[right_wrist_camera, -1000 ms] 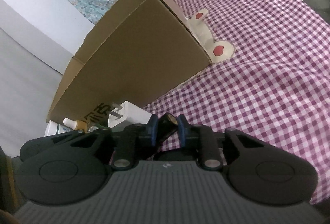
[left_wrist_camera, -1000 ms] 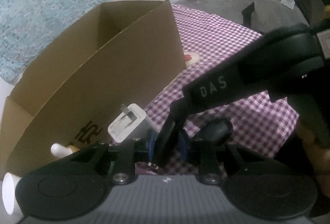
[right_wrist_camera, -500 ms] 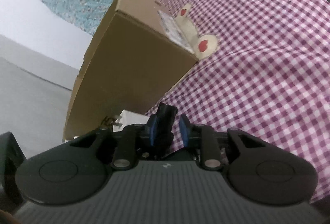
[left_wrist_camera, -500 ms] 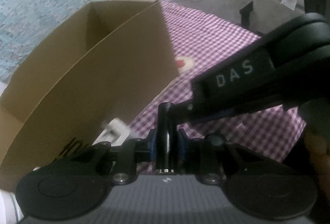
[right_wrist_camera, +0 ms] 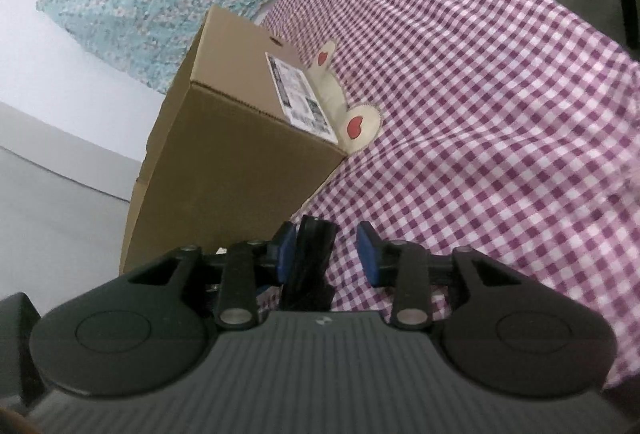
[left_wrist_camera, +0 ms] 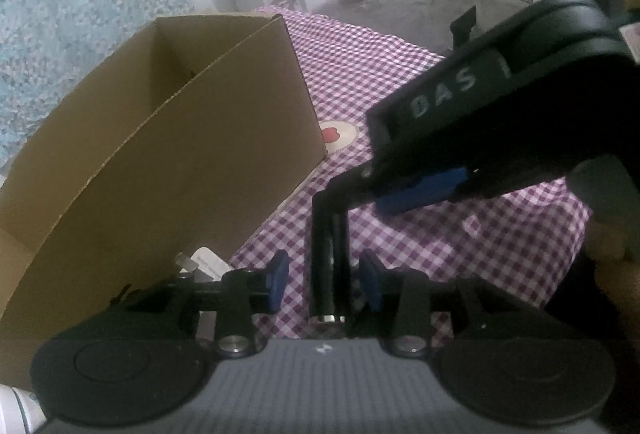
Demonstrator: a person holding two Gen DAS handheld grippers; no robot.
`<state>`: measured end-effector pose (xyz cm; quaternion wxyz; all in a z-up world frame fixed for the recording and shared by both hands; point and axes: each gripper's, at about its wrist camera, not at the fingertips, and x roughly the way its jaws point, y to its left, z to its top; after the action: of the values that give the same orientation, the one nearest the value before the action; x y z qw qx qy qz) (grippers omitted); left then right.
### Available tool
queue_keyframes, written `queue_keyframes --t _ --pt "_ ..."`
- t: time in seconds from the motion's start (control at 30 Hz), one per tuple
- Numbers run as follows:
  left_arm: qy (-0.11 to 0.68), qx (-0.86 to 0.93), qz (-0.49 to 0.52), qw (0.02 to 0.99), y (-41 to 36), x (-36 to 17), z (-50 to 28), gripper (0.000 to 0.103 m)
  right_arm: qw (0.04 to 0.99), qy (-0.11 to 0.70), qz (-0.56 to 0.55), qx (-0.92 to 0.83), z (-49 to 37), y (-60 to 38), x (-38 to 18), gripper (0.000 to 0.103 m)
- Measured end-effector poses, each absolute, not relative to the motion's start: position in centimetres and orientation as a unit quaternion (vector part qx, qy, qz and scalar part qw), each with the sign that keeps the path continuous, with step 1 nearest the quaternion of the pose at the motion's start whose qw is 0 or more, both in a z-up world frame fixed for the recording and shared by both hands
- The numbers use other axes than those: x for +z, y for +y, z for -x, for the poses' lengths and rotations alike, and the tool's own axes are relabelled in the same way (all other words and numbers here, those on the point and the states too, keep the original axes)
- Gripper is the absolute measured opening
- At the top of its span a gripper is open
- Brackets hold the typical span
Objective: Organize rigid objects
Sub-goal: 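Grasp the black cylinder upright with the right gripper, then lower the black cylinder into the box and open the right gripper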
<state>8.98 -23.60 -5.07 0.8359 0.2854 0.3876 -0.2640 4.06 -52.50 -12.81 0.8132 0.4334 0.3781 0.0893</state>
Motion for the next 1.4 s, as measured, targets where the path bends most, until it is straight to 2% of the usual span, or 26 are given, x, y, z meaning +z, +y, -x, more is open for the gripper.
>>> queue_keyframes --t 0.07,0.3,0.5,0.77,0.93,1.0,1.17,1.27,1.4 --pt "0.390 -0.267 -0.281 0.835 -23.7 -5.1 -9.0 0.023 0.814 0.380 -0.431 0.092 -4.3 -51.9 -12.8 0.033" --pt "0.382 -0.269 -0.271 0.842 -24.0 -4.9 -8.8 0.022 0.817 0.384 -0.420 0.099 -5.1 -49.9 -12.4 0.033" --pt "0.336 -0.268 -0.271 0.861 -23.6 -2.8 -7.2 0.022 0.825 0.354 -0.427 0.111 -4.3 -49.4 -10.7 0.025" --pt "0.269 -0.249 -0.231 0.902 -20.4 3.6 -5.4 0.023 0.874 0.290 -0.360 0.152 -2.9 -46.6 -2.9 0.022" --pt "0.258 -0.204 -0.196 0.924 -16.7 8.1 -6.9 0.023 0.890 0.276 -0.291 0.217 -5.7 -42.5 3.3 0.022" --pt "0.277 -0.180 -0.181 0.926 -15.2 9.2 -8.6 0.023 0.885 0.286 -0.273 0.246 -8.0 -40.8 4.9 0.021" --pt "0.382 -0.133 -0.101 0.909 -11.0 9.7 -16.1 0.023 0.844 0.372 -0.255 0.290 -16.5 -36.3 5.8 0.021" --pt "0.432 -0.115 -0.062 0.892 -8.8 8.1 -20.1 0.023 0.826 0.425 -0.234 0.287 -21.0 -33.3 4.7 0.021" --pt "0.464 -0.067 -0.071 0.881 -7.5 5.5 -23.3 0.027 0.792 0.493 -0.230 0.277 -26.5 -30.2 2.1 0.021"
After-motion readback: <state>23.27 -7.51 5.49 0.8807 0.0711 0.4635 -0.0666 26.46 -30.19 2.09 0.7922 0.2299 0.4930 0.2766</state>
